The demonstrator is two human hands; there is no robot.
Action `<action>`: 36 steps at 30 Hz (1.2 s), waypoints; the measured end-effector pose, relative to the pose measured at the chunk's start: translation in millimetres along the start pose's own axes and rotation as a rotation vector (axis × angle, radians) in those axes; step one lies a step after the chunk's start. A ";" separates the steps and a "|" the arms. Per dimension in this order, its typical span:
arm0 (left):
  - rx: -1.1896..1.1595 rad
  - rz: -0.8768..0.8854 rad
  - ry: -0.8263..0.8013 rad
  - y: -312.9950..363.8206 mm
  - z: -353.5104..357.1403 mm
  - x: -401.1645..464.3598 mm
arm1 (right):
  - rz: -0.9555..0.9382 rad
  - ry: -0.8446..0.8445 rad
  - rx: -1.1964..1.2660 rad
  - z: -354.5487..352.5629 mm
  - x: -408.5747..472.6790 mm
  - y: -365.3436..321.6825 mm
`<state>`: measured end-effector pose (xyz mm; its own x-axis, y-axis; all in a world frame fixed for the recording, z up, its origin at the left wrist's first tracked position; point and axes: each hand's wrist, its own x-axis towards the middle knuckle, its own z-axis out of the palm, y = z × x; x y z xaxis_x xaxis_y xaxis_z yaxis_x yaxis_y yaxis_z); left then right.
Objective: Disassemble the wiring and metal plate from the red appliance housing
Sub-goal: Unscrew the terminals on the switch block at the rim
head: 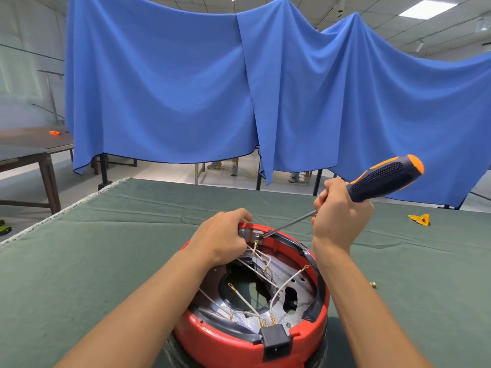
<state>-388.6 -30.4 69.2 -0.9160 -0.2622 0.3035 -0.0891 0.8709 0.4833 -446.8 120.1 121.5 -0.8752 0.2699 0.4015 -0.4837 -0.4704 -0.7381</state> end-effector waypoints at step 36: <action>0.015 0.042 0.032 -3.4 2.2 4.4 | 0.215 0.092 -0.040 -1.7 35.8 14.7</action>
<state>-393.2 -33.5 67.1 -0.9063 -0.2377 0.3493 -0.0564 0.8874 0.4575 -485.2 124.3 124.1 -0.9525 0.2435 0.1830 -0.2840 -0.4923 -0.8228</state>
